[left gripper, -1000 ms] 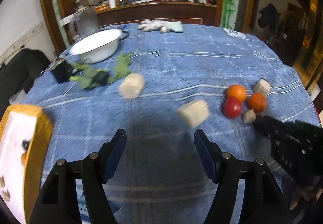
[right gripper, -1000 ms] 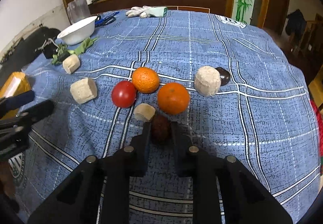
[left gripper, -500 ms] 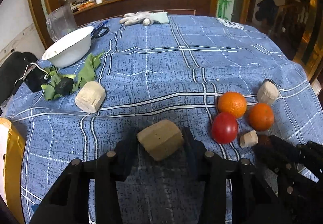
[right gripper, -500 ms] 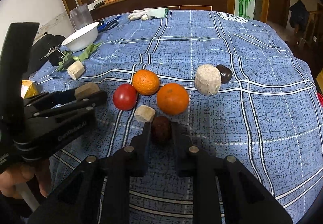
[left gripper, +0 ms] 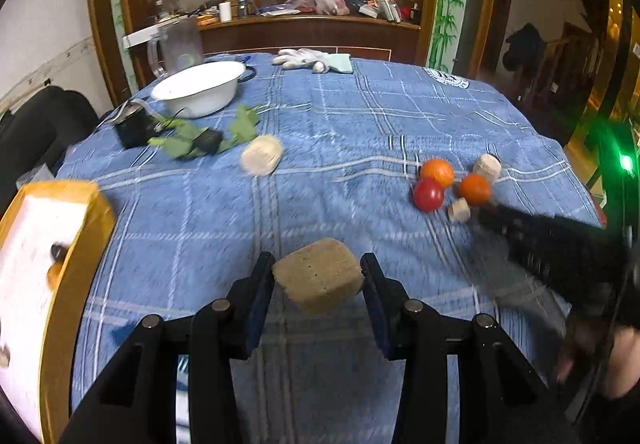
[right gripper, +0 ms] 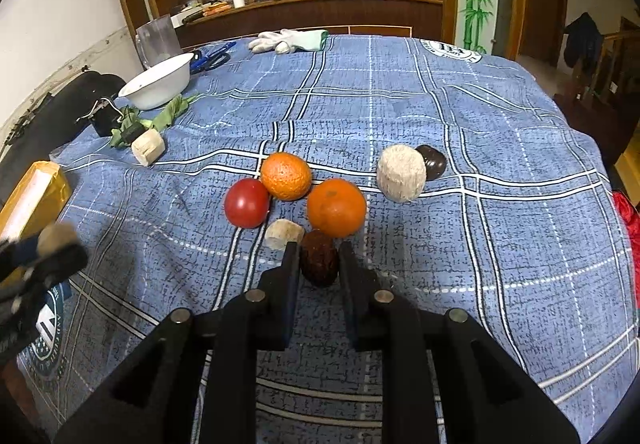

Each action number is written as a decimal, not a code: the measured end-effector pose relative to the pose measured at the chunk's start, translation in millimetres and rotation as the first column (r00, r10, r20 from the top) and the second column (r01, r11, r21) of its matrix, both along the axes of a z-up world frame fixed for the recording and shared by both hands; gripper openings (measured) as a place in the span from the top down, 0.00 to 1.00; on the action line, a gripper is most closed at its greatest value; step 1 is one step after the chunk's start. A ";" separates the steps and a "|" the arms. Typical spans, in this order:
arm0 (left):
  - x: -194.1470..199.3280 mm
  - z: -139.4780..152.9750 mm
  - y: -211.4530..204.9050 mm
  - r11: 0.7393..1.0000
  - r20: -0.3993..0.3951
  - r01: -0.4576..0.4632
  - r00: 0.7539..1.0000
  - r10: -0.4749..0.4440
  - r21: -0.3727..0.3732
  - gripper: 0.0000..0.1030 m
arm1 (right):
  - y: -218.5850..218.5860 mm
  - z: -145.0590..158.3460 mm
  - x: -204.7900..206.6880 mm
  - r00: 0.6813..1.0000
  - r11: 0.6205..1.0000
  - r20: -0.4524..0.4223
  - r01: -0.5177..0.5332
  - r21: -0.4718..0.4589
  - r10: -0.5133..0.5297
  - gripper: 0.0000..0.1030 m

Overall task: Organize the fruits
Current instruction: 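Grasp a second brown date with the right tool while the left tool grasps a beige cube, then carry the date in the right tool toward the tray while the left tool carries the cube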

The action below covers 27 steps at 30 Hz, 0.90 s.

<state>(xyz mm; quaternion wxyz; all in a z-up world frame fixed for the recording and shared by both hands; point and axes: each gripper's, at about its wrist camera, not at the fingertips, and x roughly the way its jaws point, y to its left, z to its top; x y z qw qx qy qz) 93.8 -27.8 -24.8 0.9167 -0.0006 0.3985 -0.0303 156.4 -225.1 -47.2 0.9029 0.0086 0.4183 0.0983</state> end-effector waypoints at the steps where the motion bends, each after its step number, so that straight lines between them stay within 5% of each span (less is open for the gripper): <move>1: -4.7 -0.2 3.5 1.000 -0.002 -0.003 1.000 0.003 -0.007 0.58 | 1.1 3.5 -3.9 1.000 1.000 0.008 0.002 -0.004 -0.002 0.80; 16: -52.7 0.5 31.2 0.999 0.016 -0.028 0.999 0.029 -0.035 0.58 | 32.9 30.7 -96.5 0.997 0.999 0.073 -0.033 0.035 0.030 0.80; 27: -70.3 1.5 45.7 0.998 0.027 -0.065 0.997 0.066 -0.025 0.58 | 67.1 32.6 -117.0 0.994 0.997 0.094 -0.067 0.046 0.063 0.80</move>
